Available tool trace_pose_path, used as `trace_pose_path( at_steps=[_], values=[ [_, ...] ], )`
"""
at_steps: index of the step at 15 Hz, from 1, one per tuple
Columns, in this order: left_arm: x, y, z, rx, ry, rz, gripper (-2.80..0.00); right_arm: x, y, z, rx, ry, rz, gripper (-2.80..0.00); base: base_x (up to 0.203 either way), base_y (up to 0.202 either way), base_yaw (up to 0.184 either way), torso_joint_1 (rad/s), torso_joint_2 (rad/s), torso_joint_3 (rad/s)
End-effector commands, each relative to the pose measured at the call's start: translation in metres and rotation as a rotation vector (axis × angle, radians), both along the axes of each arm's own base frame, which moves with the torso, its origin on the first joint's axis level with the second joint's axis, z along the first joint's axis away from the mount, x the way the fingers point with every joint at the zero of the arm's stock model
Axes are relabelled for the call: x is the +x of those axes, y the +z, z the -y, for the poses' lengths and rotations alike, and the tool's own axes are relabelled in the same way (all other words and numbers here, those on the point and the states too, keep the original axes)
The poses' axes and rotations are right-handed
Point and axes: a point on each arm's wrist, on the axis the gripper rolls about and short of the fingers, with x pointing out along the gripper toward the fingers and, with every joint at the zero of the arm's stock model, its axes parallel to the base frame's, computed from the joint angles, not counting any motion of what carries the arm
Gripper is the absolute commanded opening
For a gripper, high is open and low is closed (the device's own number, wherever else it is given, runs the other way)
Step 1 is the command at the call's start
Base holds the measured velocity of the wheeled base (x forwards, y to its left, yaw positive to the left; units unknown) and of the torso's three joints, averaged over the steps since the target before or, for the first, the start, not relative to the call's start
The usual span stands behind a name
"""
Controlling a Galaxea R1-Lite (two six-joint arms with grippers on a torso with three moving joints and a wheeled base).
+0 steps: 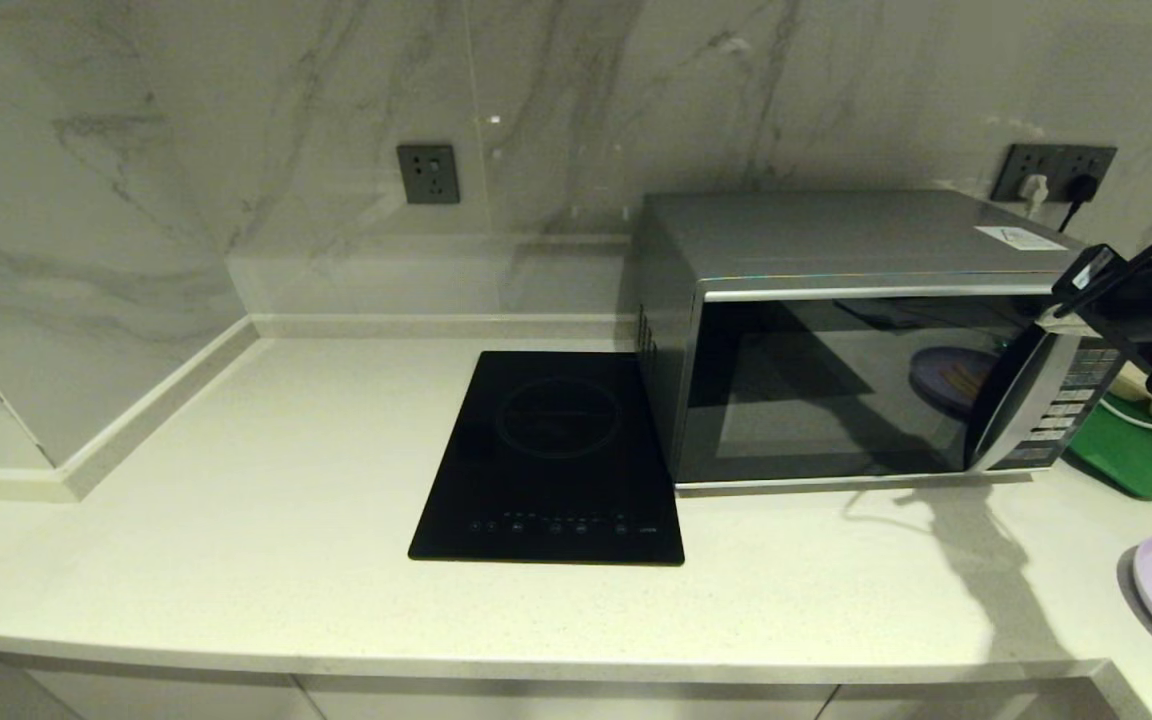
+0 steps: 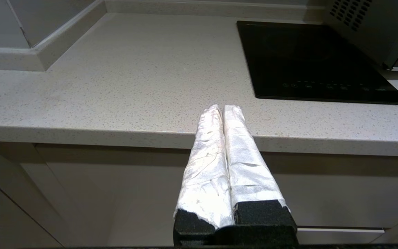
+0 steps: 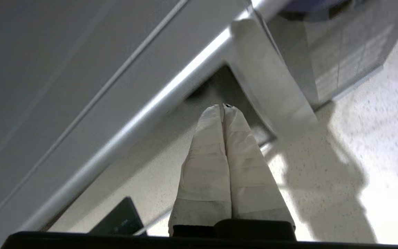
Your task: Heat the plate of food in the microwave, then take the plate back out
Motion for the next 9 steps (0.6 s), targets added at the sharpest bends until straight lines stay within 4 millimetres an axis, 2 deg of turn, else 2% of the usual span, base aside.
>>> trace_pose_path(
  at_steps=[1, 4, 6, 9],
  values=[
    [0.000, 0.000, 0.000, -0.001, 0.000, 0.000, -2.80, -0.023, 0.013, -0.006, 0.003, 0.018, 0.022, -2.80, 0.000, 0.000, 0.000, 0.000, 0.00, 0.000],
    [0.000, 0.000, 0.000, -0.001, 0.000, 0.000, -2.80, -0.076, 0.033, -0.019, 0.002, 0.167, -0.032, -2.80, 0.000, 0.000, 0.000, 0.000, 0.00, 0.000],
    [0.000, 0.000, 0.000, -0.001, 0.000, 0.001, -2.80, -0.118, 0.044, -0.030, -0.069, 0.312, -0.095, -2.80, 0.000, 0.000, 0.000, 0.000, 0.00, 0.000],
    [0.000, 0.000, 0.000, -0.001, 0.000, 0.001, -2.80, -0.174, 0.057, -0.044, -0.179, 0.440, -0.130, -2.80, 0.000, 0.000, 0.000, 0.000, 0.00, 0.000]
  ],
)
